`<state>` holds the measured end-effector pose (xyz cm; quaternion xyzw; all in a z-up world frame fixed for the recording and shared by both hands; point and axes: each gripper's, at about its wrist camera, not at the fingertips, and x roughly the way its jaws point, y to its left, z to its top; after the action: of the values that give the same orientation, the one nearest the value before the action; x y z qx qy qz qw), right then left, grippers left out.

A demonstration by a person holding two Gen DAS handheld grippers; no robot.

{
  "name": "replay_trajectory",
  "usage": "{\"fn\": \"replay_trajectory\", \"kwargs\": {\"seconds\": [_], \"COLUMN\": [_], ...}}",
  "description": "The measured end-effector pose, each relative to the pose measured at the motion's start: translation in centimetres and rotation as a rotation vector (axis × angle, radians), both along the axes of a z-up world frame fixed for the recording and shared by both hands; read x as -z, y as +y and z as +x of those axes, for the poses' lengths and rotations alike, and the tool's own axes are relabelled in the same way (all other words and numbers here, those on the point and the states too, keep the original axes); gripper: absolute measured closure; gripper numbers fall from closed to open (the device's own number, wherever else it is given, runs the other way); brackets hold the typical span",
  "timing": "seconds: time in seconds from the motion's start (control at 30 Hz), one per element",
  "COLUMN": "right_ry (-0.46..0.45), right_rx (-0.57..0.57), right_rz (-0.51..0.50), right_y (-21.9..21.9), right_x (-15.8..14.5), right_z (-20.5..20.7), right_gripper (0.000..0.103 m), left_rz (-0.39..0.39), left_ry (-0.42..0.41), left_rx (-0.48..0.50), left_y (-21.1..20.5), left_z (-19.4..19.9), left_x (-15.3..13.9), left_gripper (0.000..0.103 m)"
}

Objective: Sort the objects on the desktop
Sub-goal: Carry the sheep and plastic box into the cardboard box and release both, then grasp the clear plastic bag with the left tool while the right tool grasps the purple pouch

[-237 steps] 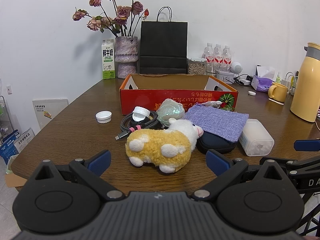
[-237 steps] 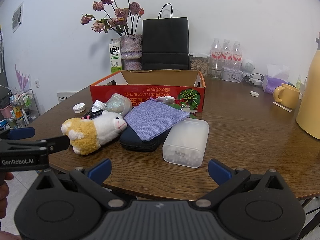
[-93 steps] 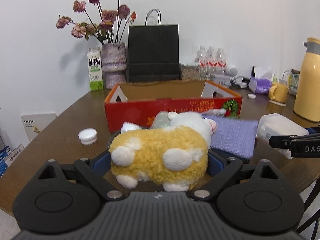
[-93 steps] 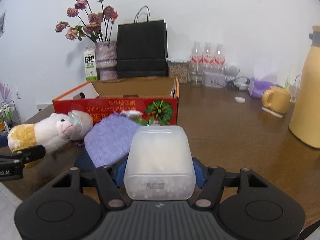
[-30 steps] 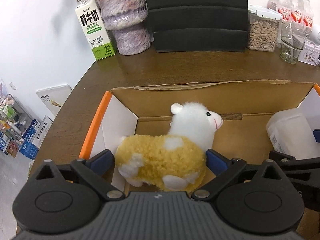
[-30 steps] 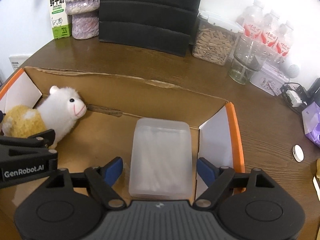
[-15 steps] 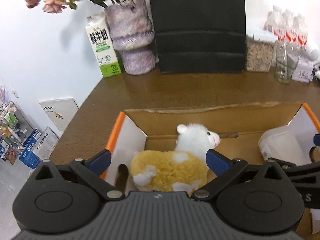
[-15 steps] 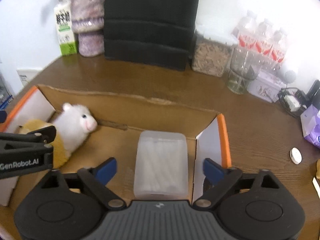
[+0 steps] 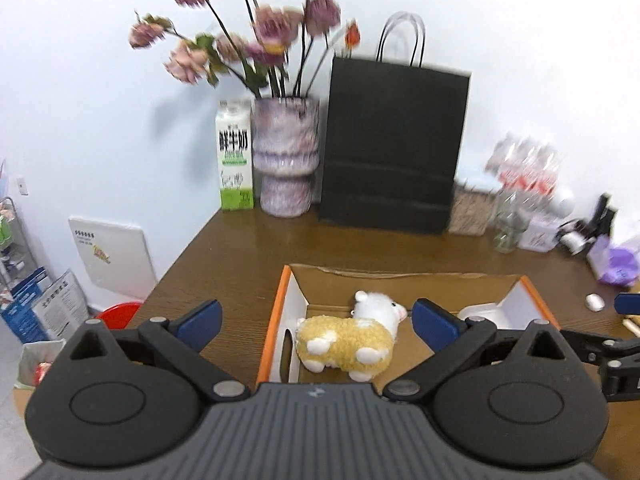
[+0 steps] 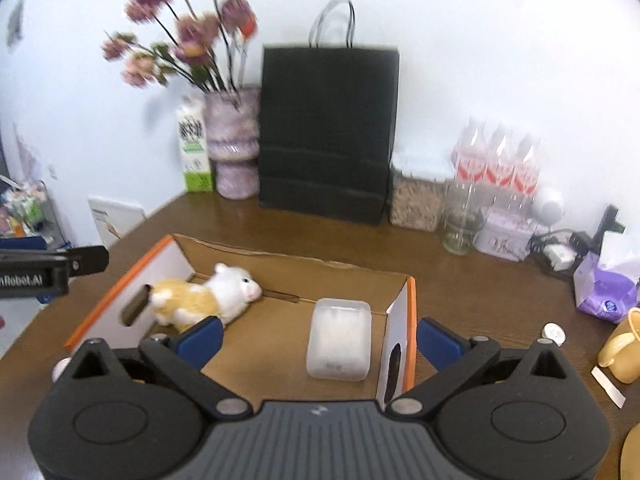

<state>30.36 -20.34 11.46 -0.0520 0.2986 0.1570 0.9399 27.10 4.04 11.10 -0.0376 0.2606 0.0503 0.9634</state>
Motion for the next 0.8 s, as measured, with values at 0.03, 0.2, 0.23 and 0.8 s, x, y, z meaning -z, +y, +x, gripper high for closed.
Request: {"fn": "replay_trajectory", "kwargs": {"seconds": [0.03,0.2,0.23,0.8], "right_ry": [-0.017,-0.101,-0.119,-0.139], "right_rx": [-0.006,-0.031,-0.035,-0.051], "right_rz": [0.002,0.015,0.011,0.031], "right_y": [-0.1,-1.0,-1.1,-0.2], "right_x": [-0.2,-0.1,0.3,9.4], "right_z": [-1.1,-7.5,-8.8,-21.1], "right_gripper": [0.0,0.0,0.0,0.0], "left_rz": [-0.008,-0.021,-0.024,-0.048], "left_ry": [-0.019,-0.077,-0.083,-0.083], "left_rx": [0.011,0.006,0.007,-0.063], "left_y": [0.4,2.5,2.8,7.0], "left_z": [-1.1,-6.0,-6.9,-19.2], "left_x": [-0.1,0.7,1.1,10.1], "left_gripper": [0.0,0.0,0.0,0.0]}}
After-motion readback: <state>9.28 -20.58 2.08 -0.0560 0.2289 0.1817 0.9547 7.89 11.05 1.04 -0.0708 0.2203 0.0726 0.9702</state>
